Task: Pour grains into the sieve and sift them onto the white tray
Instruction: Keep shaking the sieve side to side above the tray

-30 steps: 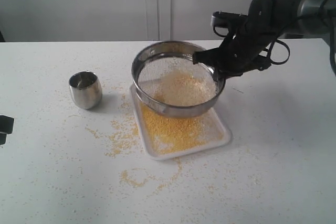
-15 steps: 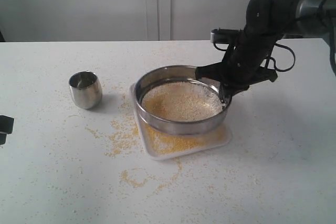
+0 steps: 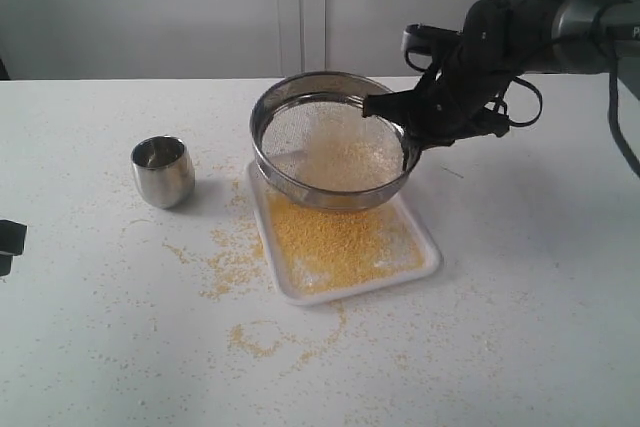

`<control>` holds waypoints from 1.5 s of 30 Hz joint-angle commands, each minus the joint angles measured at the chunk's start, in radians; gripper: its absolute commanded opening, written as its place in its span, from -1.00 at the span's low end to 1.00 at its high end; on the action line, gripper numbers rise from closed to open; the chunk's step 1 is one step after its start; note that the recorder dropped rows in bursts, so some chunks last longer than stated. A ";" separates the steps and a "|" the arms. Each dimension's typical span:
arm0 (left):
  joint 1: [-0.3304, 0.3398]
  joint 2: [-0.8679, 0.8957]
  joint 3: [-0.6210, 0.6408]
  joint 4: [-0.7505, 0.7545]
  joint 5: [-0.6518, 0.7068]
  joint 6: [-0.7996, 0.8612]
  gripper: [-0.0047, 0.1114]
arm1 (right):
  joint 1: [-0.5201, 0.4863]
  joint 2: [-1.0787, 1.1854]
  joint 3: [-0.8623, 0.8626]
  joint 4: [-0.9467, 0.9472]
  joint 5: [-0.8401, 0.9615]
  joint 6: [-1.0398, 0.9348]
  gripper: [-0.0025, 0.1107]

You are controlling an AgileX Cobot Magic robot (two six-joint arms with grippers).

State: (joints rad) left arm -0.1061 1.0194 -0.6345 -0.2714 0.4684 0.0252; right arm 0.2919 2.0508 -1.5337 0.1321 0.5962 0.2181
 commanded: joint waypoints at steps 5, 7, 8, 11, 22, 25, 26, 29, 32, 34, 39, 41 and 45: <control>0.001 -0.008 0.009 -0.008 0.009 0.002 -0.92 | 0.019 -0.003 -0.017 0.047 -0.013 0.050 -0.96; 0.001 -0.008 0.009 -0.008 0.009 0.002 -0.92 | 0.019 -0.029 -0.022 0.014 0.288 -0.040 -0.96; 0.001 -0.008 0.009 -0.008 0.009 0.002 -0.92 | 0.019 -0.034 -0.018 -0.006 0.315 -0.036 -0.96; 0.001 -0.008 0.009 -0.008 0.009 0.002 -0.92 | 0.021 0.000 -0.005 0.060 -0.038 0.026 -0.96; 0.001 -0.008 0.009 -0.008 0.009 0.002 -0.92 | 0.025 0.003 -0.039 0.065 0.226 0.014 -0.96; 0.001 -0.008 0.009 -0.008 0.009 0.002 -0.92 | 0.025 -0.009 -0.032 0.005 0.324 -0.012 -0.96; 0.001 -0.008 0.009 -0.008 0.009 0.002 -0.92 | 0.025 -0.009 -0.027 0.015 0.248 0.032 -0.96; 0.001 -0.008 0.009 -0.008 0.009 0.002 -0.92 | 0.026 0.007 -0.023 0.059 0.006 0.033 -0.96; 0.001 -0.008 0.009 -0.008 0.009 0.002 -0.92 | 0.026 -0.013 -0.038 0.050 0.250 -0.023 -0.96; 0.001 -0.008 0.009 -0.008 0.009 0.002 -0.92 | 0.026 -0.026 -0.034 -0.005 0.376 -0.048 -0.96; 0.001 -0.008 0.009 -0.008 0.009 0.002 -0.92 | 0.026 -0.009 -0.022 0.034 -0.005 -0.004 -0.96; 0.001 -0.008 0.009 -0.008 0.009 0.002 -0.92 | 0.026 -0.013 -0.034 0.056 0.099 -0.004 -0.96; 0.001 -0.008 0.009 -0.008 0.009 0.002 -0.92 | 0.026 -0.032 -0.027 -0.027 0.336 -0.046 -0.96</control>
State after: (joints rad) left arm -0.1061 1.0194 -0.6345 -0.2714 0.4684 0.0252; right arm 0.3192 2.0424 -1.5678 0.1388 0.8020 0.1950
